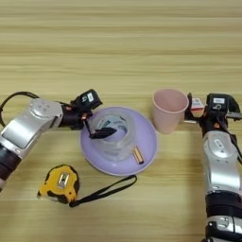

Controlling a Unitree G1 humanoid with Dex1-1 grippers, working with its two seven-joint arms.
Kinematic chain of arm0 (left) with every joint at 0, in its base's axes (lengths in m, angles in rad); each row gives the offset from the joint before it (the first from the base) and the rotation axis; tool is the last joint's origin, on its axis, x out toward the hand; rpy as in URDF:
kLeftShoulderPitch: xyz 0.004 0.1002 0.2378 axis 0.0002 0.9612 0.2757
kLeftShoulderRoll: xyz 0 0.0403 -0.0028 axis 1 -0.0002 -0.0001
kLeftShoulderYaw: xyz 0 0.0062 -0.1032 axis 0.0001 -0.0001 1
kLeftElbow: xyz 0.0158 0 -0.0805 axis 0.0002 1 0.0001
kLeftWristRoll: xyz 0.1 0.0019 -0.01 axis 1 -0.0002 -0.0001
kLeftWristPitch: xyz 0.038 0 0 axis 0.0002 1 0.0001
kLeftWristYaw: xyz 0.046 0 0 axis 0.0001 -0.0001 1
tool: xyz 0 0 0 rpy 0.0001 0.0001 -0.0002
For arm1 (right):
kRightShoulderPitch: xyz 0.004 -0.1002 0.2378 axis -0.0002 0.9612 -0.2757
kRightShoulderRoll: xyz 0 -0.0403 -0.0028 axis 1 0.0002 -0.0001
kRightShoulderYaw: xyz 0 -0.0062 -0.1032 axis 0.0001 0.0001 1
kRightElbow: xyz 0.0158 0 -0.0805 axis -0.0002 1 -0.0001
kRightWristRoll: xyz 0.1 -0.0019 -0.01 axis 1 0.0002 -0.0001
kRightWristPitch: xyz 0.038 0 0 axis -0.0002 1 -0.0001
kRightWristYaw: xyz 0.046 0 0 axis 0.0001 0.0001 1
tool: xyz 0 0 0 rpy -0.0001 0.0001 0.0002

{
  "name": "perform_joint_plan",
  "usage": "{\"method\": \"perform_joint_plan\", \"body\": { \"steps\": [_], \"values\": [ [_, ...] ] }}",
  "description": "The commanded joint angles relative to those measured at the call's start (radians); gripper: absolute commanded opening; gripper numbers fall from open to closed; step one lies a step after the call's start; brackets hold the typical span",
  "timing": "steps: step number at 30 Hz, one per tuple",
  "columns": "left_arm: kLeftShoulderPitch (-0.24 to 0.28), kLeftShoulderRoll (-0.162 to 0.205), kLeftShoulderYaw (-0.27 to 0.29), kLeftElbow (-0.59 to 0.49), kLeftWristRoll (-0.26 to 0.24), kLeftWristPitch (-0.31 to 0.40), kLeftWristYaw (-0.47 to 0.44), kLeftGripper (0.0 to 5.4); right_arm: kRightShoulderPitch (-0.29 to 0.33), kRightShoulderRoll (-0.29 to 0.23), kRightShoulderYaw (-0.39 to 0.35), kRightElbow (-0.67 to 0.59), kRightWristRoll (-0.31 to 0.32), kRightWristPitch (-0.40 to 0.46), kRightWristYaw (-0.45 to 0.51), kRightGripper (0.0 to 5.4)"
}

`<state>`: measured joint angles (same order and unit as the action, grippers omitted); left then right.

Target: Move the objects on the table

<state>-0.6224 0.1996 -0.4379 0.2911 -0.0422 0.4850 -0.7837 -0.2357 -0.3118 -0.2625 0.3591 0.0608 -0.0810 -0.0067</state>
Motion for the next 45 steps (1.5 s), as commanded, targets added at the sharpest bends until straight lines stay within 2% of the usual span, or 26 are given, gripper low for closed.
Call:
{"method": "perform_joint_plan", "body": {
  "steps": [1,10,19,28,35,45],
  "values": [
    [-0.045,-0.008,-0.010,0.034,0.026,-0.007,-0.013,5.40,0.009,0.009,0.007,-0.016,-0.005,0.021,-0.003,5.35],
    [-0.052,-0.024,-0.026,0.052,0.051,-0.005,-0.034,5.40,0.013,0.014,0.008,-0.031,-0.004,0.028,-0.006,5.35],
    [-0.050,-0.019,-0.063,0.068,0.084,-0.008,-0.063,5.40,0.018,0.021,0.011,-0.049,-0.006,0.038,-0.010,5.35],
    [-0.069,-0.035,-0.058,0.109,0.101,-0.033,-0.061,5.40,0.024,0.029,0.016,-0.074,-0.006,0.051,-0.017,5.35],
    [-0.091,-0.051,-0.046,0.160,0.103,-0.055,-0.051,4.56,0.029,0.031,0.014,-0.089,-0.004,0.057,-0.016,5.40],
    [-0.090,-0.058,-0.035,0.171,0.103,-0.063,-0.051,3.58,0.030,0.031,0.013,-0.092,-0.004,0.064,-0.014,5.40]
  ]
}}
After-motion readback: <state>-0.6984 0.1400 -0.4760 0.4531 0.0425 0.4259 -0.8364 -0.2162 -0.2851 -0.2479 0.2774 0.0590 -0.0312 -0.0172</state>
